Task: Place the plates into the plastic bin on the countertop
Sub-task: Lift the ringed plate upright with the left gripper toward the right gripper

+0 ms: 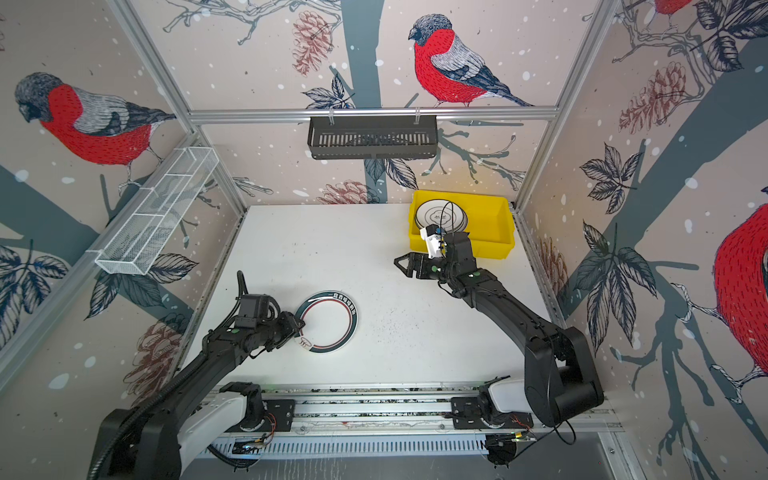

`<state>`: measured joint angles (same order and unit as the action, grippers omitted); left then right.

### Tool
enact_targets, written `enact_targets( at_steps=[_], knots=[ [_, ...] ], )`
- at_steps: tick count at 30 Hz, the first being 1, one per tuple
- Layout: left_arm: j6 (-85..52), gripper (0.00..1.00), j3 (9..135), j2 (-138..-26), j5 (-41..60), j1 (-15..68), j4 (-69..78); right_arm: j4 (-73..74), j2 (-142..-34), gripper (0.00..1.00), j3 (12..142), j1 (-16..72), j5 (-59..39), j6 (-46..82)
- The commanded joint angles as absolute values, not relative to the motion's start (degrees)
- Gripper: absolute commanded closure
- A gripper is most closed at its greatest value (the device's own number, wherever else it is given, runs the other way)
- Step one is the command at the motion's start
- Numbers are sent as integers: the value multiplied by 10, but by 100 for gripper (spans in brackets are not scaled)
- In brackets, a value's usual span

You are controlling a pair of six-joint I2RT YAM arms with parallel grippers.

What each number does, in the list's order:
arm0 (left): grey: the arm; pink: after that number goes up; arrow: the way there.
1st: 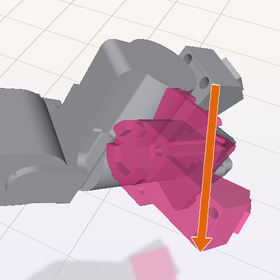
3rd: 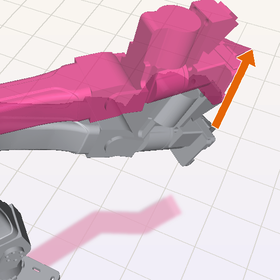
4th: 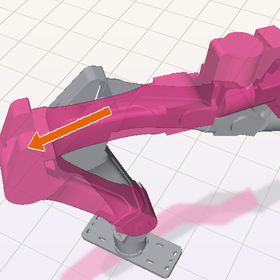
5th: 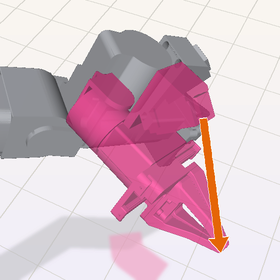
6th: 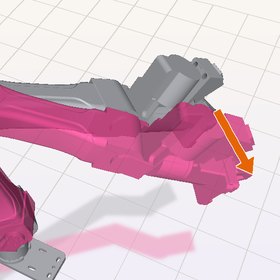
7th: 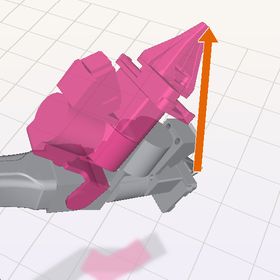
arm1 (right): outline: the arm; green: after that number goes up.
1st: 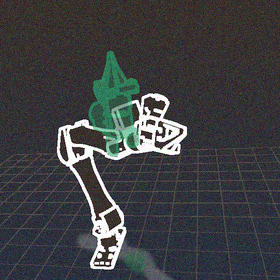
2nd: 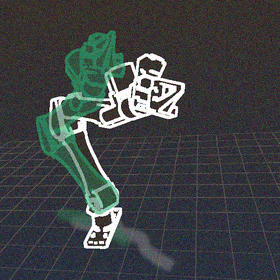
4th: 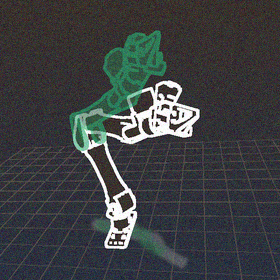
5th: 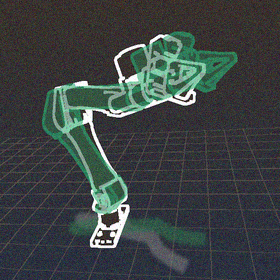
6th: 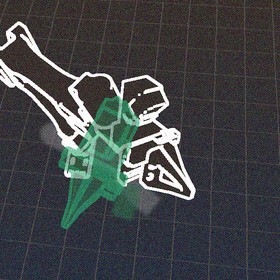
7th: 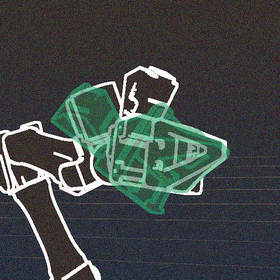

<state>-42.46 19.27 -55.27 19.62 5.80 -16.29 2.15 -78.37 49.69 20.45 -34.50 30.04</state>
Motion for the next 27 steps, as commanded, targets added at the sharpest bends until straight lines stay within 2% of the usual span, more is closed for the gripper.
enact_targets(
  at_steps=[1,8,10,11,12,18,19,22,27],
  knots=[
    [-452,57,175,-548,232,59,-99,32,-787,15,501,206,-342,304],
    [-449,63,152,-569,250,59,-46,29,-797,15,508,207,-337,303],
    [-453,68,148,-574,254,59,-34,28,-797,15,510,207,-336,302],
    [-454,75,146,-575,254,59,-28,30,-797,16,509,207,-334,303],
    [-454,77,145,-576,252,59,-26,31,-796,15,510,207,-334,303],
    [-452,79,141,-579,244,59,-13,32,-796,16,505,207,-335,305],
    [-451,81,139,-580,242,59,-8,33,-795,16,504,207,-335,306],
    [-450,95,138,-592,235,59,1,29,-791,16,503,207,-338,307],
    [-451,100,141,-600,230,59,14,35,-777,15,504,208,-339,313]
  ],
)
